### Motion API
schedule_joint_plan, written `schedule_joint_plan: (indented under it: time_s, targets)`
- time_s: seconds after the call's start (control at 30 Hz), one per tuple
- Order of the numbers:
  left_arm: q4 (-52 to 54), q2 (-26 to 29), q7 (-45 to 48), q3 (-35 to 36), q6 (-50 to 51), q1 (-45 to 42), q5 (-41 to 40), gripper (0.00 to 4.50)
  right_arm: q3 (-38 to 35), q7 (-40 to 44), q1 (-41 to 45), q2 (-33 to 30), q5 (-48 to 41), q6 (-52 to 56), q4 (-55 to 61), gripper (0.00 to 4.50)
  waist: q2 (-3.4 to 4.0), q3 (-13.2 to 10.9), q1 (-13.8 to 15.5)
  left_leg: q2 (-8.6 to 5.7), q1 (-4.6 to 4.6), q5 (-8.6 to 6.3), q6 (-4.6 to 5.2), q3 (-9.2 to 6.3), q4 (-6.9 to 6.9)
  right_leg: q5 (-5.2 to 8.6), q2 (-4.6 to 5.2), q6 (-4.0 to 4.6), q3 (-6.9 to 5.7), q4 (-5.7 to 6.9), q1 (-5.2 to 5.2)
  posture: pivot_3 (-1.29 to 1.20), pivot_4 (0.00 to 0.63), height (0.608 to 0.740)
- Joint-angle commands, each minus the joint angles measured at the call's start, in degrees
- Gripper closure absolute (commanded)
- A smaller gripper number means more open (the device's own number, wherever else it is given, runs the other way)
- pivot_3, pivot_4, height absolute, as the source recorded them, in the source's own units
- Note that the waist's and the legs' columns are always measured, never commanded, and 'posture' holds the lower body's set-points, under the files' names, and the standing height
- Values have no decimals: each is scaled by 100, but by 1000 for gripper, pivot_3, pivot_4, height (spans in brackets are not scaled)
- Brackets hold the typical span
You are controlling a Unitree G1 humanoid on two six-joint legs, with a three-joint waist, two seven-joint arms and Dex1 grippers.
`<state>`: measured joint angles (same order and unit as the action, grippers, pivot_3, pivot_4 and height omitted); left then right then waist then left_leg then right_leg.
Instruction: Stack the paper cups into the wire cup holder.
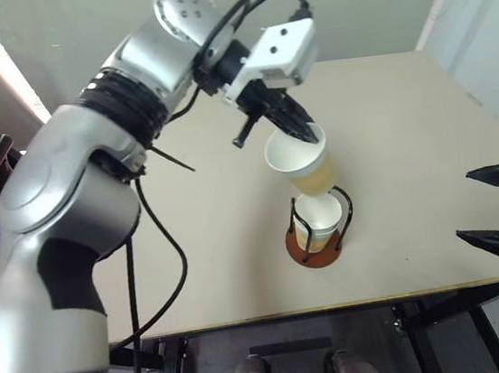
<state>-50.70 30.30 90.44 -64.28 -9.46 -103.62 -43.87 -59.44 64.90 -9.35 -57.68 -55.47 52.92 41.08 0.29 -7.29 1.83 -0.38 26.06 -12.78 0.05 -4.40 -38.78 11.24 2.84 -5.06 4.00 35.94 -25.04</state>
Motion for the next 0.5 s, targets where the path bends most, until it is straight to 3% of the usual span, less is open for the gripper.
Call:
schedule_joint_plan:
  time_s: [0.03, 0.5]
  targets:
    - [-58, -154, 206, -75, -76, -254, -157, 4467, -23, -227, 0, -135, -260, -22, 128, 0, 0, 0, 18, -2, 2, -7, 3, 4, -8, 2, -2, -4, -1, 2, 0, 0, 150, 740]
    - [-241, -750, 206, -357, -433, -149, 95, 4467, -163, -631, -360, -130, -466, -148, 346, 0, 0, 0, 108, -17, 3, -69, 35, 28, -63, 28, 27, -53, 12, 1, 22, 0, 150, 740]
